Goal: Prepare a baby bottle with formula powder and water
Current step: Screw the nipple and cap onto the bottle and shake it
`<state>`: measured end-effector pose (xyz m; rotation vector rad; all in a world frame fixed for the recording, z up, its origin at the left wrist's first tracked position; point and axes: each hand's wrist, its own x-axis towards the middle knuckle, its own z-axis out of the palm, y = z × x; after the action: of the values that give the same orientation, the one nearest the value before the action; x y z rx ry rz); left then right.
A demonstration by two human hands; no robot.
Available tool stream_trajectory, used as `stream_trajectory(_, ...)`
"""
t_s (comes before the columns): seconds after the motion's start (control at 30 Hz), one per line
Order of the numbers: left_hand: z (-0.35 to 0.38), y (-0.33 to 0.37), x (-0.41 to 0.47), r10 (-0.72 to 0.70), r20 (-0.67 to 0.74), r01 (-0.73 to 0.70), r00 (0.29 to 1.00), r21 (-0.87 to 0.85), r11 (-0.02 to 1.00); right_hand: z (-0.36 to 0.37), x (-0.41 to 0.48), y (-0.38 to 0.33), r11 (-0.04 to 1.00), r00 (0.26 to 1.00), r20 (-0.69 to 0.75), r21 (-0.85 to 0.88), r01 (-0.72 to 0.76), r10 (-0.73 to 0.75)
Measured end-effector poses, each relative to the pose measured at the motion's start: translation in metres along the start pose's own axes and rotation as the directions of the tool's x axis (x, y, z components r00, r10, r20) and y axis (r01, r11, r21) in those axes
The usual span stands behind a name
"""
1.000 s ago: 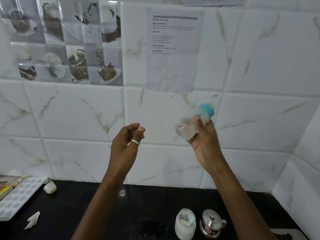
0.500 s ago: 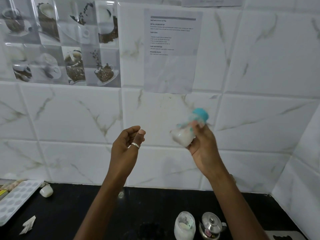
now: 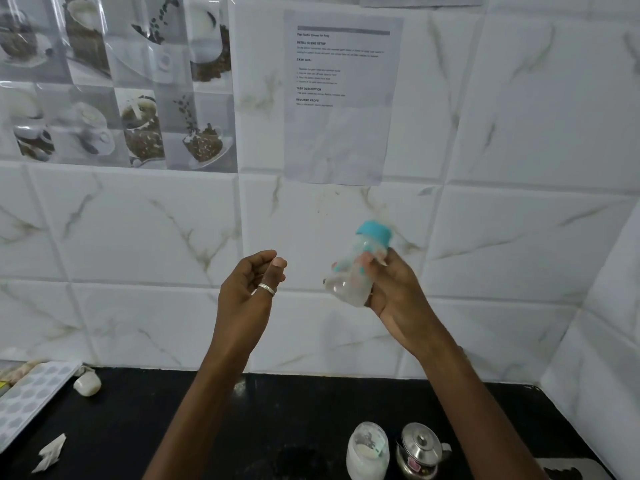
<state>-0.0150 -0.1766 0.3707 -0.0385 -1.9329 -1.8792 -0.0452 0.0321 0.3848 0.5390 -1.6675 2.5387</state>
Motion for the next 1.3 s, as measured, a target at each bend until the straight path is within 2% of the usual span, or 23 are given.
stream_trajectory(0.03, 0.0, 0.001, 0.0, 0.001, 0.001, -0.001, 1.0, -0.001, 1.0, -0.001, -0.002, -0.001, 0.998, 0.999, 0.031, -0.059, -0.009, 0.011)
stream_trajectory(0.07, 0.0, 0.001, 0.0, 0.004, 0.004, -0.004, 1.0, -0.002, 1.0, -0.002, -0.001, -0.003, 0.999, 1.0, 0.009, -0.045, 0.016, -0.016)
stream_trajectory(0.17, -0.002, 0.001, -0.001, 0.009, 0.004, -0.009, 1.0, -0.005, 1.0, -0.006, 0.007, -0.009, 0.96, 0.981, -0.158, 0.237, 0.147, -0.111)
stream_trajectory(0.2, -0.002, 0.0, -0.001, 0.009, 0.001, -0.009, 1.0, -0.006, 1.0, -0.006, 0.008, -0.008, 0.952, 0.973, -0.195, 0.254, 0.169, -0.12)
stream_trajectory(0.23, -0.003, 0.001, -0.001, 0.009, -0.001, -0.009, 1.0, -0.008, 1.0, -0.005, 0.008, -0.006, 0.962, 0.977, -0.185, 0.23, 0.147, -0.105)
stream_trajectory(0.3, -0.002, 0.002, -0.001, 0.008, -0.003, -0.008, 1.0, -0.009, 1.0, -0.002, 0.0, -0.002, 0.998, 0.997, -0.073, 0.065, 0.022, -0.017)
stream_trajectory(0.37, -0.001, 0.003, -0.001, 0.011, 0.0, -0.011, 1.0, -0.002, 1.0, -0.004, -0.004, -0.003, 0.999, 1.0, -0.001, -0.054, -0.001, 0.001)
stream_trajectory(0.4, -0.001, 0.003, -0.001, 0.013, 0.002, -0.013, 1.0, 0.0, 1.0, -0.007, -0.002, -0.005, 0.999, 0.999, -0.019, -0.023, 0.031, -0.031)
stream_trajectory(0.5, -0.002, 0.002, -0.001, 0.012, 0.0, -0.012, 1.0, 0.002, 1.0, -0.008, 0.005, -0.012, 0.964, 0.976, -0.178, 0.211, 0.159, -0.122)
stream_trajectory(0.53, -0.003, 0.002, -0.001, 0.011, -0.002, -0.011, 1.0, 0.002, 1.0, -0.006, 0.006, -0.012, 0.969, 0.975, -0.185, 0.188, 0.158, -0.123)
stream_trajectory(0.63, -0.002, 0.002, -0.001, 0.007, -0.003, -0.007, 1.0, 0.002, 1.0, -0.003, -0.002, -0.004, 0.998, 1.0, -0.017, -0.067, -0.007, 0.006)
stream_trajectory(0.67, -0.002, 0.002, -0.001, 0.007, -0.002, -0.007, 1.0, 0.003, 1.0, -0.004, -0.003, -0.003, 0.994, 1.0, 0.008, -0.106, -0.019, 0.019)
stream_trajectory(0.7, -0.002, 0.001, -0.001, 0.009, 0.0, -0.009, 1.0, 0.004, 1.0, -0.005, -0.003, -0.004, 0.998, 1.0, -0.008, -0.068, 0.01, -0.011)
stream_trajectory(0.8, -0.004, 0.002, -0.002, 0.012, 0.002, -0.012, 1.0, 0.003, 1.0, -0.005, 0.006, -0.007, 0.97, 0.98, -0.174, 0.203, 0.136, -0.101)
stream_trajectory(0.83, -0.005, 0.002, -0.001, 0.013, 0.0, -0.013, 1.0, 0.004, 1.0, -0.003, 0.007, -0.006, 0.964, 0.977, -0.19, 0.223, 0.143, -0.101)
stream_trajectory(0.87, -0.005, 0.002, -0.001, 0.013, -0.002, -0.013, 1.0, 0.003, 1.0, 0.0, 0.006, -0.004, 0.98, 0.983, -0.169, 0.171, 0.105, -0.076)
stream_trajectory(0.97, -0.004, 0.003, -0.001, 0.012, -0.008, -0.012, 1.0, 0.006, 1.0, 0.001, -0.001, 0.005, 0.985, 0.998, 0.011, -0.162, -0.059, 0.062)
stream_trajectory(1.0, -0.004, 0.003, -0.002, 0.012, -0.008, -0.012, 1.0, 0.007, 1.0, -0.001, -0.002, 0.005, 0.985, 0.998, 0.021, -0.165, -0.05, 0.054)
stream_trajectory(1.07, -0.005, 0.003, -0.003, 0.012, -0.003, -0.012, 1.0, 0.002, 1.0, -0.003, 0.0, -0.001, 0.997, 0.998, -0.055, 0.07, 0.032, -0.028)
stream_trajectory(1.13, -0.007, 0.001, -0.003, 0.014, -0.008, -0.014, 1.0, 0.003, 1.0, -0.001, 0.005, -0.003, 0.955, 0.98, -0.185, 0.267, 0.127, -0.078)
stream_trajectory(1.2, -0.007, 0.001, -0.003, 0.015, -0.009, -0.015, 1.0, 0.002, 1.0, 0.004, 0.004, 0.002, 0.976, 0.981, -0.188, 0.196, 0.093, -0.055)
stream_trajectory(1.3, -0.006, 0.002, -0.004, 0.01, -0.008, -0.01, 1.0, -0.001, 1.0, 0.007, -0.004, 0.01, 0.992, 0.997, -0.017, -0.108, -0.07, 0.069)
